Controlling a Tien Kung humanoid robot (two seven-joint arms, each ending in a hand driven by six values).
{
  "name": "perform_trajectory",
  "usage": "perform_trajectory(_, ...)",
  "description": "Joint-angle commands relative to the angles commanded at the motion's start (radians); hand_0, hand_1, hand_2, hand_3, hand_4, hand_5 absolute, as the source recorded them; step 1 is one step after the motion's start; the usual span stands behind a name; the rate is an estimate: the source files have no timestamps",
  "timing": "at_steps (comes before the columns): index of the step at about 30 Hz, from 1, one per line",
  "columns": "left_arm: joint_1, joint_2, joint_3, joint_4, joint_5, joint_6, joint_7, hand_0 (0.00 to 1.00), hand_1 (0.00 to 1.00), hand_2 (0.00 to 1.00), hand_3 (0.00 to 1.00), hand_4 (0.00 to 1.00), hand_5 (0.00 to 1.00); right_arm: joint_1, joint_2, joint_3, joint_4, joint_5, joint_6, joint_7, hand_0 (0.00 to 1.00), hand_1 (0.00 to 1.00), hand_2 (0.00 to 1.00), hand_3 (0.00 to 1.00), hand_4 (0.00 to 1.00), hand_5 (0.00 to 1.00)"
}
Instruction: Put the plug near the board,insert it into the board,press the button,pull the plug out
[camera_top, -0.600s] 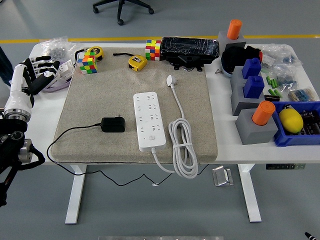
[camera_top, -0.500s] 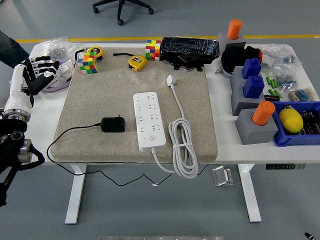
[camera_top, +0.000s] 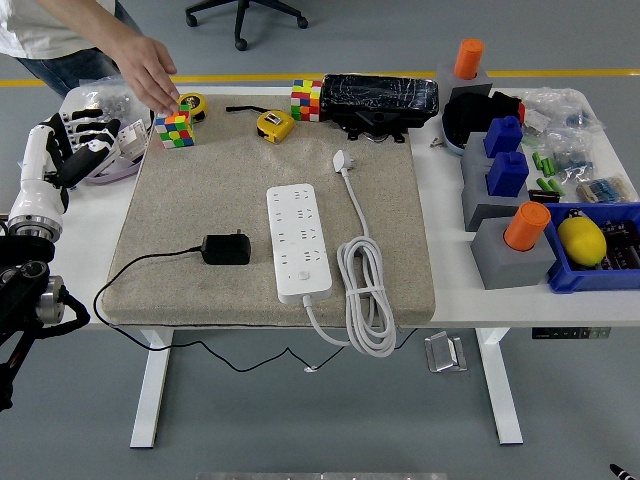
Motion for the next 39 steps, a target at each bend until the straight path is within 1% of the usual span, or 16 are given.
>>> perform_trajectory(13,0.000,0.003,0.006,-0.001,0.000,0.000,0.000,0.489,0.576,0.578,0.605,0.806,0.311,0.001,-0.002,-0.006,0.000,0.001,0.000,0.000,0.612,0.668,0.639,0.565,0.976,0.587)
perform_trajectory(34,0.004,-0.007,-0.001,-0.004,0.003,-0.001,0.002,0.489,0.577,0.578,0.605,0.806,0.311,-0.003,0.002,0.008,0.001,-0.003,0.000,0.000,0.613,0.668,0.639,0.565,0.976,0.586)
perform_trajectory(39,0.005,-0.006,0.009,-0.006,0.018,-0.020,0.013,0.489,0.577,0.578,0.605,0.806,0.311,-0.004,0.003,0.008,0.001,-0.003,0.000,0.000,0.613,0.668,0.639,0.565,0.976,0.586)
